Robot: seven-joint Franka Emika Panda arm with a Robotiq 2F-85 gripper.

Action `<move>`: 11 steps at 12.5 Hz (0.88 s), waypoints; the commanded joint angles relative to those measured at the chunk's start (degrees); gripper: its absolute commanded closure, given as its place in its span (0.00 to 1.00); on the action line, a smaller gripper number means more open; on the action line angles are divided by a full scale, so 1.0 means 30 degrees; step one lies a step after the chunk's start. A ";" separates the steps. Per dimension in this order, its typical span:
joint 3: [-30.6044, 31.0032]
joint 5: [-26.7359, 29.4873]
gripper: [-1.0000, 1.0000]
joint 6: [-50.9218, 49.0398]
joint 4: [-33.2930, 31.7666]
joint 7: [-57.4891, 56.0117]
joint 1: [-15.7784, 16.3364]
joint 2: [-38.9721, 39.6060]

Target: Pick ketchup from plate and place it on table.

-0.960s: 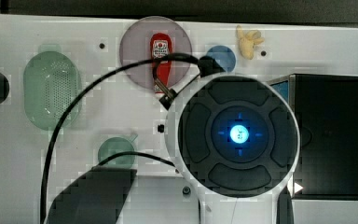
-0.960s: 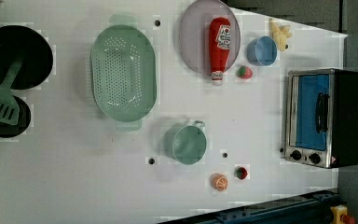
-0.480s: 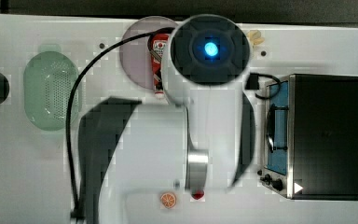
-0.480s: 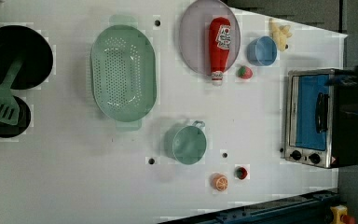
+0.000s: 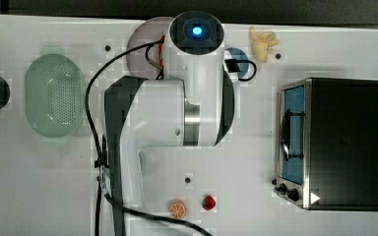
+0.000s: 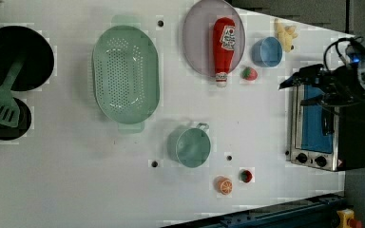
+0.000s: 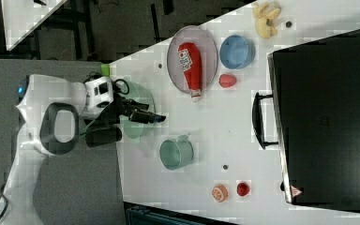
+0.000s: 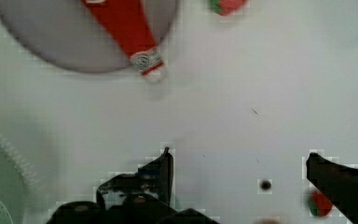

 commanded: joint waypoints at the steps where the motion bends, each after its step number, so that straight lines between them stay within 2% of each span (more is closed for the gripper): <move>1: 0.0186 0.0072 0.00 0.1874 0.0619 -0.4359 0.0393 0.1109; 6: 0.0185 -0.0307 0.00 0.5348 0.1167 -0.6427 0.0586 0.4187; 11: 0.0159 -0.1844 0.00 0.5955 0.3736 -0.6452 0.1044 0.7415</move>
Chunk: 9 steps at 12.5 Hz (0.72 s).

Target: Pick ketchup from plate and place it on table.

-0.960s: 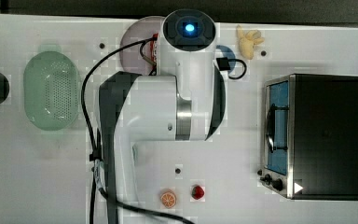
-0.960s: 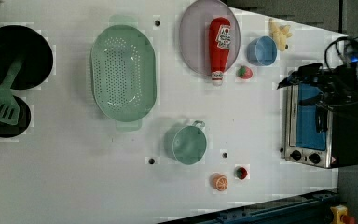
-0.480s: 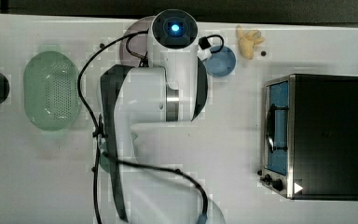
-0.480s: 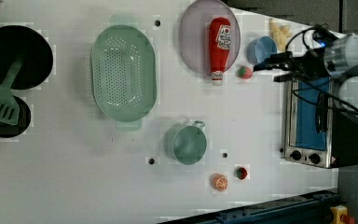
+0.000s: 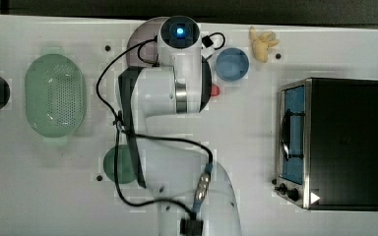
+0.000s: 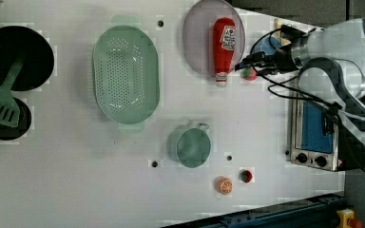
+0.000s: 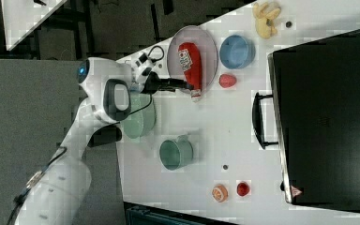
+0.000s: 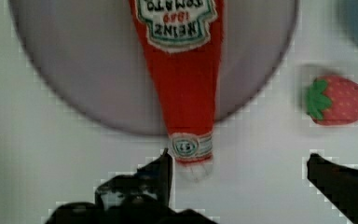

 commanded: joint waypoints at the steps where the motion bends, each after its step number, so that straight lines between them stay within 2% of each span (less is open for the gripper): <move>1: 0.0167 -0.0541 0.00 0.0164 0.1774 -0.0855 0.0332 0.0777; 6: 0.0154 -0.0940 0.00 0.3728 0.2030 -0.0864 0.0503 0.2754; 9: 0.0080 -0.0959 0.00 0.4458 0.2003 -0.0861 0.0531 0.3352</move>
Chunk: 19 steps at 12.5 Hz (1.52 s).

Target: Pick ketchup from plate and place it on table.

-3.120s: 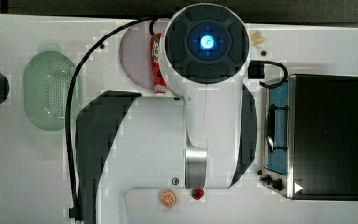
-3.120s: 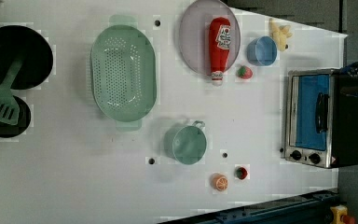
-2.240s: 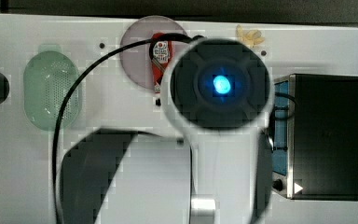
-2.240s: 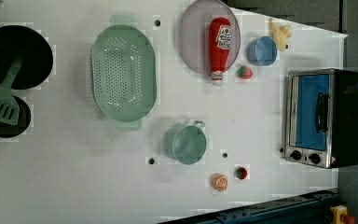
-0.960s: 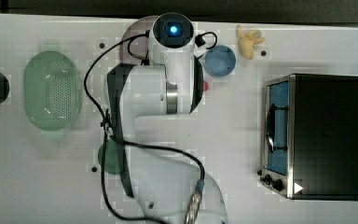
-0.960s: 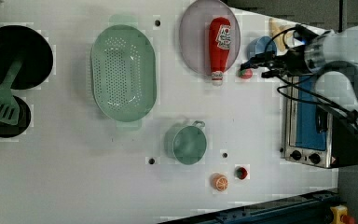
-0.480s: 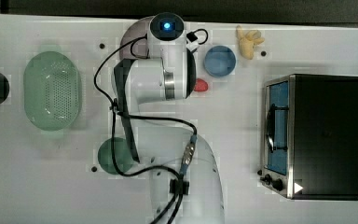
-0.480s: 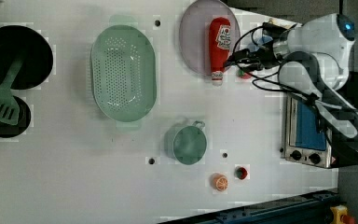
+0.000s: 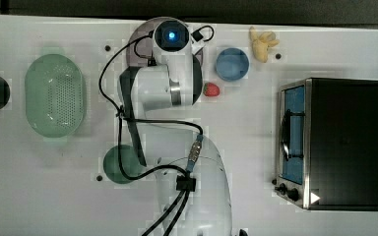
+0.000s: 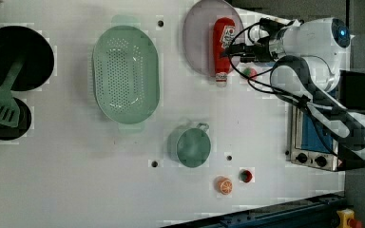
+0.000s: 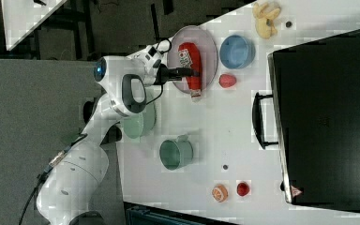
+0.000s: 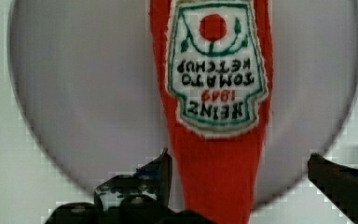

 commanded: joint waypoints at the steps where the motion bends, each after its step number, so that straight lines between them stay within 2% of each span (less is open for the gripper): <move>1: 0.0176 -0.0050 0.00 0.1062 0.0568 -0.0564 0.0019 0.0676; 4: 0.0109 -0.0054 0.00 0.2023 0.0577 -0.0562 0.0050 0.1193; 5: 0.0107 -0.0054 0.04 0.2031 0.0571 -0.0563 0.0063 0.1278; 8: 0.0093 -0.0053 0.40 0.2090 0.0668 -0.0563 0.0068 0.1360; 13: 0.0171 0.0001 0.42 0.1737 0.1383 0.0113 0.0028 0.0600; 19: 0.0160 0.0343 0.42 -0.2612 0.1567 0.1473 -0.0729 -0.3828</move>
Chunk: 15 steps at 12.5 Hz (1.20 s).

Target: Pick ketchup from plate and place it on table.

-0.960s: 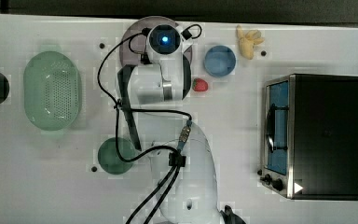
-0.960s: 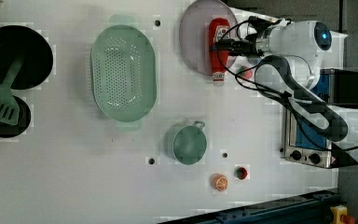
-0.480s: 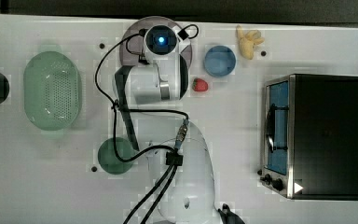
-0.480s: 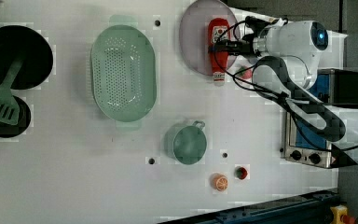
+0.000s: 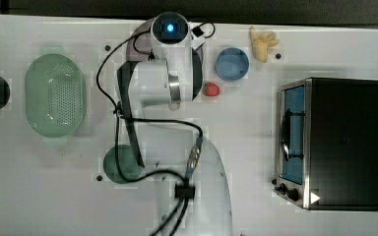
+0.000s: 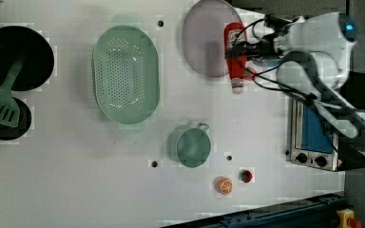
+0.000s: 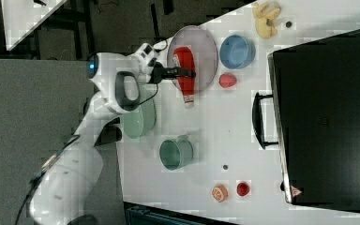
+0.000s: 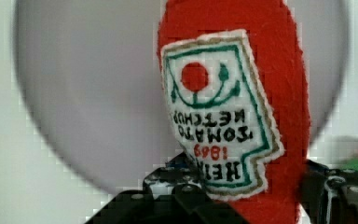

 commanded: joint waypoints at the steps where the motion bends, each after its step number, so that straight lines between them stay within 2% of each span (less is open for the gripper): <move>1: 0.0244 0.0584 0.42 -0.1609 0.0982 0.0958 -0.1022 -0.3756; 5: 0.0122 0.3076 0.42 -0.5433 0.0854 0.0974 -0.1940 -0.6286; 8: -0.0591 0.3227 0.42 -0.7163 0.0386 0.0977 -0.2462 -0.7964; 11: -0.1500 0.3227 0.42 -0.8208 -0.1530 0.1323 -0.2558 -0.9575; 15: -0.1610 0.3202 0.42 -0.6996 -0.5074 0.2507 -0.2472 -1.1707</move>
